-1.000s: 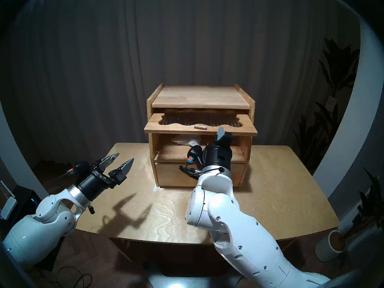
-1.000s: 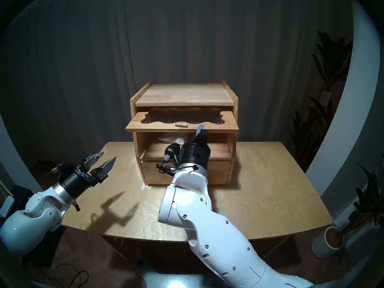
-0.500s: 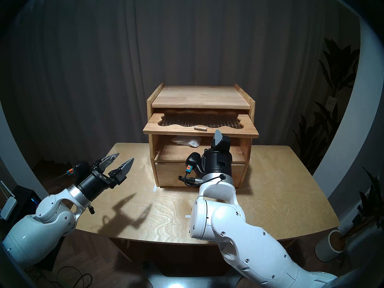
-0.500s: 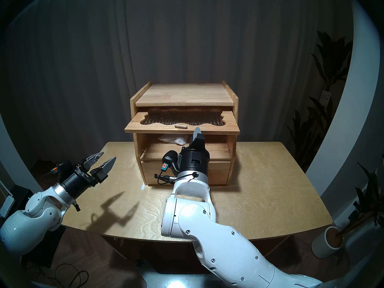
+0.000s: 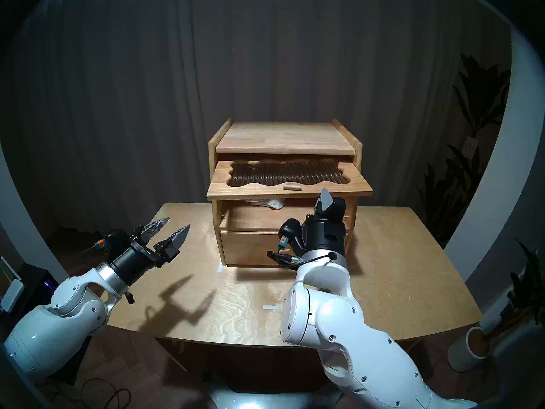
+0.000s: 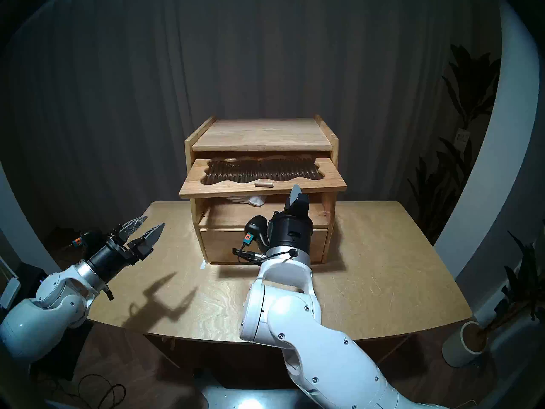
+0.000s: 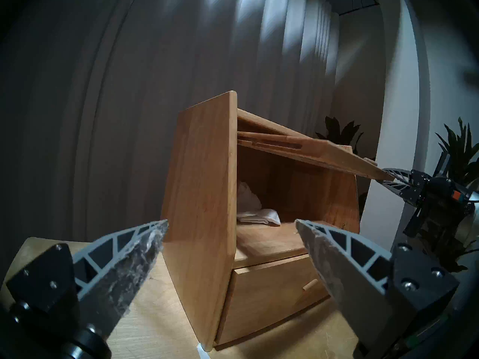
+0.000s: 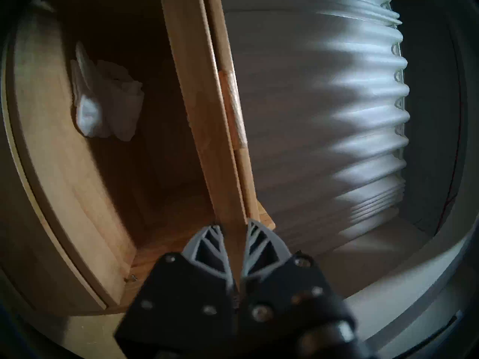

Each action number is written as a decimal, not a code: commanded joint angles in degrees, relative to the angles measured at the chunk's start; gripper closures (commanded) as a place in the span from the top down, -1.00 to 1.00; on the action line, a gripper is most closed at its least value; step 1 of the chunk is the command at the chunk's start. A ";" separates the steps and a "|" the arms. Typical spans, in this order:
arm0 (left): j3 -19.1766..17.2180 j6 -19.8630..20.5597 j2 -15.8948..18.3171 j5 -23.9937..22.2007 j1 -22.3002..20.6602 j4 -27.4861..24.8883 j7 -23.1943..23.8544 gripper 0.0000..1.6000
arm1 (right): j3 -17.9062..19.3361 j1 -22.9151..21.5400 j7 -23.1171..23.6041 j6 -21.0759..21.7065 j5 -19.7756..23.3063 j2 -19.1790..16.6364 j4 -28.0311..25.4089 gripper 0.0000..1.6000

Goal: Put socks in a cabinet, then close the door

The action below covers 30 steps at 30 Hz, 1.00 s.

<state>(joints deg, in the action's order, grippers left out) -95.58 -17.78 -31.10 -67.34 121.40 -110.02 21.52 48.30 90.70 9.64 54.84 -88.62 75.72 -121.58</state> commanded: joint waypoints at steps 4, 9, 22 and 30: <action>-0.72 -0.50 -0.09 -0.01 -0.27 -0.49 -0.12 1.00 | -3.29 -2.09 -0.82 0.16 2.42 -2.26 1.15 -1.00; -0.68 -0.46 -0.08 -0.02 -0.31 -0.46 -0.10 1.00 | -6.31 -4.17 -0.53 0.16 4.17 -3.91 1.98 -1.00; -0.67 -0.46 -0.07 -0.02 -0.32 -0.45 -0.09 1.00 | -6.09 -5.35 -2.10 0.16 3.49 -3.82 0.05 -1.00; -0.69 -0.48 -0.09 -0.01 -0.30 -0.47 -0.11 1.00 | -3.71 -4.75 -1.73 0.16 2.22 -0.92 0.40 0.77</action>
<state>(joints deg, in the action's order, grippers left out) -95.59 -17.79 -31.10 -67.33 121.40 -110.02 21.52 43.01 85.61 8.34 55.04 -84.97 71.66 -120.32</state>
